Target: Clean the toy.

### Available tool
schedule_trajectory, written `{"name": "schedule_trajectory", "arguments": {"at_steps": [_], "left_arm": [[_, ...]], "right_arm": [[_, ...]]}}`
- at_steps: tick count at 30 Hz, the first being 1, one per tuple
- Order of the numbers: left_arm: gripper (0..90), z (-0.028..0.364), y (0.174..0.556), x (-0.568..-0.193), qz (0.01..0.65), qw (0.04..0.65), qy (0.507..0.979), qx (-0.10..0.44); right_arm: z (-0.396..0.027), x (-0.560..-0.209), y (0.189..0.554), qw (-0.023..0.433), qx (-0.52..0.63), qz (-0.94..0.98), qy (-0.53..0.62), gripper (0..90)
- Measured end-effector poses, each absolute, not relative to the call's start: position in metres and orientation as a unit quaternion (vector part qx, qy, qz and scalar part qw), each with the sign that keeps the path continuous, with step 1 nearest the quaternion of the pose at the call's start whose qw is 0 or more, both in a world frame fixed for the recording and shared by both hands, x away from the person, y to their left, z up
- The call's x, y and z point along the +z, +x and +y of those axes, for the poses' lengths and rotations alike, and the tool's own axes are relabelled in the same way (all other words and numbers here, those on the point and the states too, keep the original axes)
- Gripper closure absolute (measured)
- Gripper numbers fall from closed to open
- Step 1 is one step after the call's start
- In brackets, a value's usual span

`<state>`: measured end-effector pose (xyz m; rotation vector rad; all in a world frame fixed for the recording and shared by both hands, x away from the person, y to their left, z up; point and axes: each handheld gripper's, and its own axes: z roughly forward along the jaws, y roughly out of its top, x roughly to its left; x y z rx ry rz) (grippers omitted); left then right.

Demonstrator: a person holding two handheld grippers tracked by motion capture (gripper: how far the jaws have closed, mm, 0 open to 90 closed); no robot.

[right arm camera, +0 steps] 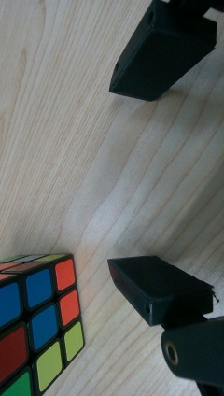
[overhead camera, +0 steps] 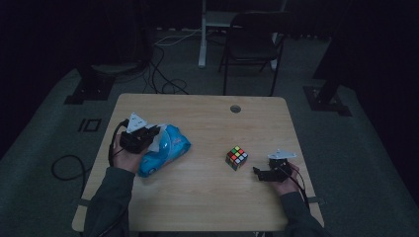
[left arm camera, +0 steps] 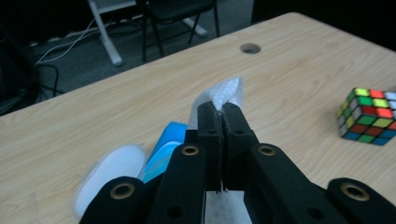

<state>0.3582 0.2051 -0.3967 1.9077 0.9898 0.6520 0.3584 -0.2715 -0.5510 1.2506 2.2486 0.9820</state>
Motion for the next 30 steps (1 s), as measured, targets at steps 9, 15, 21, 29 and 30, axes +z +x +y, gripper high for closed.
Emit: {"name": "schedule_trajectory", "arguments": {"at_steps": [9,15,21,29,30], "left_arm": [[88.7,0.189,0.354,-0.381,0.368,0.451,0.772,0.256],[88.7,0.185,0.355,-0.378,0.362,0.458,0.771,0.252],[88.7,0.182,0.355,-0.375,0.358,0.460,0.772,0.252],[88.7,0.178,0.357,-0.375,0.355,0.460,0.775,0.250],[88.8,0.178,0.357,-0.375,0.355,0.460,0.775,0.250]], "right_arm": [[-0.271,-0.551,0.357,0.190,0.350,0.802,0.446,14.7],[-0.267,-0.549,0.355,0.186,0.351,0.807,0.437,22.3],[-0.261,-0.543,0.352,0.182,0.376,0.803,0.425,21.0],[-0.240,-0.527,0.350,0.166,0.446,0.789,0.388,11.5],[-0.240,-0.527,0.350,0.166,0.446,0.789,0.388,11.5]]}}
